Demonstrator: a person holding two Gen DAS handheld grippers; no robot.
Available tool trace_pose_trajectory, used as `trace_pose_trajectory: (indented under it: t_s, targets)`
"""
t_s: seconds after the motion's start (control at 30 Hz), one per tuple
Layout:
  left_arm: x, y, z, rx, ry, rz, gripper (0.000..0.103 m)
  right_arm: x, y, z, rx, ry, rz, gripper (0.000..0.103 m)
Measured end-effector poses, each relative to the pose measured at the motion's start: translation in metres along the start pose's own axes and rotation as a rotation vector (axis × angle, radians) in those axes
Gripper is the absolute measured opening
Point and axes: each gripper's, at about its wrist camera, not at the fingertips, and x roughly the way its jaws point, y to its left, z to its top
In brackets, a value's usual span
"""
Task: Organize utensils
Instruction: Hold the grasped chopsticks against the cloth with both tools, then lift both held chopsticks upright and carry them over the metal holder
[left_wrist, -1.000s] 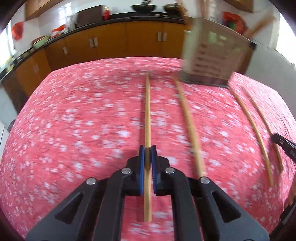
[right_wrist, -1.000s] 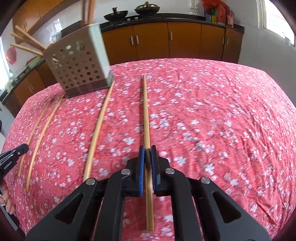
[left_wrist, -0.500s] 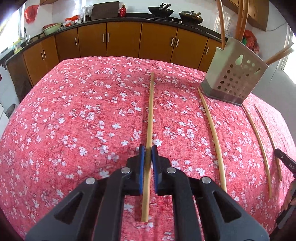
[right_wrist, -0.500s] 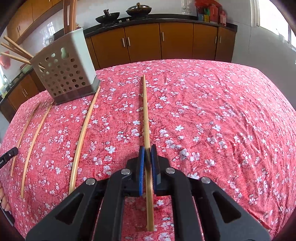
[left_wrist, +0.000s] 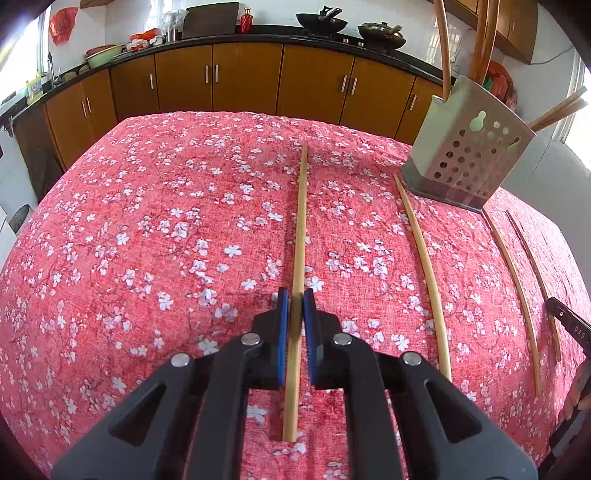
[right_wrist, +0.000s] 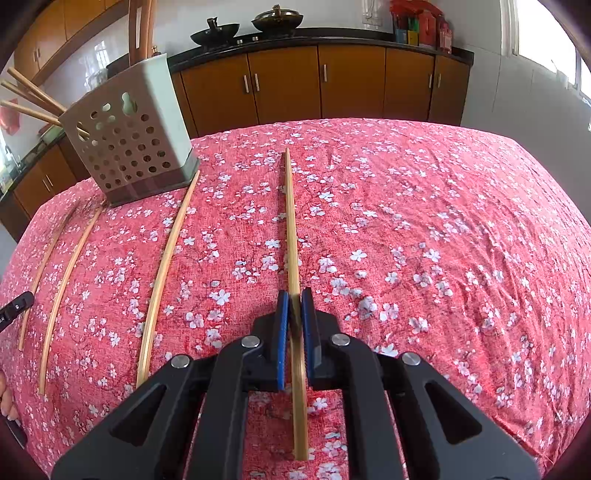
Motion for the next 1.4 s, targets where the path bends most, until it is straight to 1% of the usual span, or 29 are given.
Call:
trace_pose_trajectory:
  t_s: [0.87,1.1,1.2,1.23,1.33,1.4]
  targets:
    - [0.0,0.001,-0.001,-0.012,0.001,-0.011,0.011,-0.001,0.002,0.001,0.0,0.001,-0.001,0.01]
    - [-0.007,-0.009,-0.01,0.071,0.01,0.02,0.011,-0.009,-0.003,-0.009,0.035,0.0,0.021,0.009]
    - [-0.009,-0.008,-0.014,0.081,0.01,0.021,0.01,-0.011,-0.006,-0.011,0.049,-0.001,0.035,0.009]
    - [-0.009,-0.009,-0.014,0.085,0.01,0.025,0.008,-0.011,-0.007,-0.011,0.053,-0.001,0.039,0.008]
    - [-0.011,-0.009,-0.015,0.094,0.011,0.034,0.008,-0.014,-0.008,-0.01,0.059,0.002,0.043,0.008]
    - [-0.019,-0.008,-0.015,0.093,-0.005,0.03,0.008,-0.024,-0.01,-0.008,0.073,-0.03,0.057,0.008]
